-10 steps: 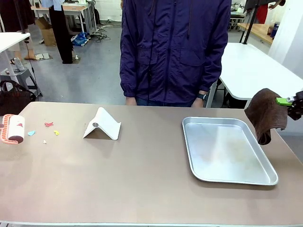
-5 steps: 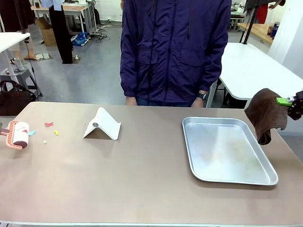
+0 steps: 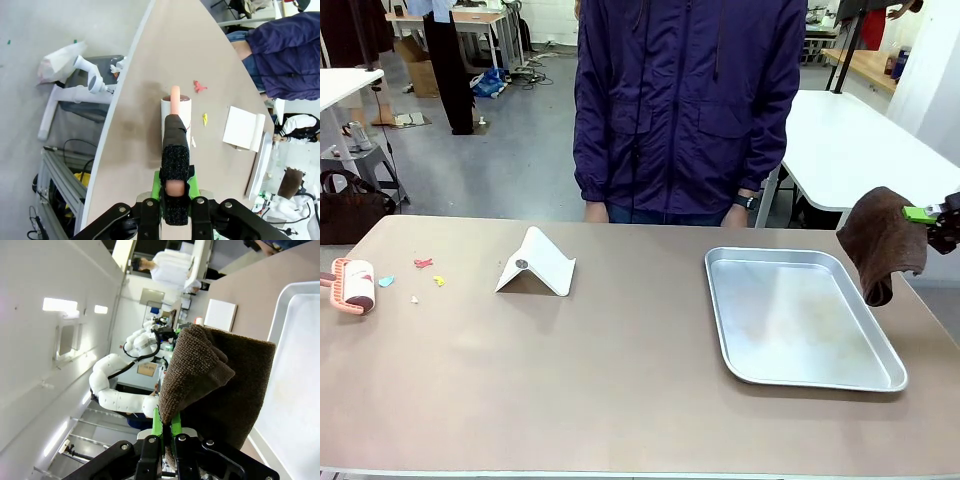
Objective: Clean the surface of the table.
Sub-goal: Clean the area not pointed to by the person.
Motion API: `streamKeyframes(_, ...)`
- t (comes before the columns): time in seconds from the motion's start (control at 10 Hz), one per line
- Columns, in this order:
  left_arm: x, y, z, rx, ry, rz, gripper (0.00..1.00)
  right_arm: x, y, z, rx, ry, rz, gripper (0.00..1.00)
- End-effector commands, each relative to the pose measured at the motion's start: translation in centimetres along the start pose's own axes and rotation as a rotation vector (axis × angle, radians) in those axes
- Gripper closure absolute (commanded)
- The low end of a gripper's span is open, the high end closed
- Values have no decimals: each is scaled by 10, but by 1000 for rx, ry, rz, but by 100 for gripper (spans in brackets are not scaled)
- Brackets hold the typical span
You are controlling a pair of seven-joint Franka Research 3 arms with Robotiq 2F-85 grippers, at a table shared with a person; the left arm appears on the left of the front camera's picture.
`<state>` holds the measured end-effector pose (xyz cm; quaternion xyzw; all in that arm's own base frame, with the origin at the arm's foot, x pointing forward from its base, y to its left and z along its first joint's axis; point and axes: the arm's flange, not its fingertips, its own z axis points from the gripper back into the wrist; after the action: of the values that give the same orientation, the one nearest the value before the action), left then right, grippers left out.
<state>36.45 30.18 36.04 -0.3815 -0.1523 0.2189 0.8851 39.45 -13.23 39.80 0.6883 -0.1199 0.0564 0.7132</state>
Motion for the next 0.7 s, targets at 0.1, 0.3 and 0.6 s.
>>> streamKeyframes(0.1, 12, -4, -11, -13, 4, 51, 98, 1, 2, 0, 19, 1, 24, 93)
streamKeyframes(0.3, 16, -1, -23, 7, 34, 62, 98, 1, 2, 0, 19, 1, 24, 93)
streamKeyframes(0.6, 16, -2, -47, 17, 86, 62, 98, 1, 2, 0, 19, 1, 24, 93)
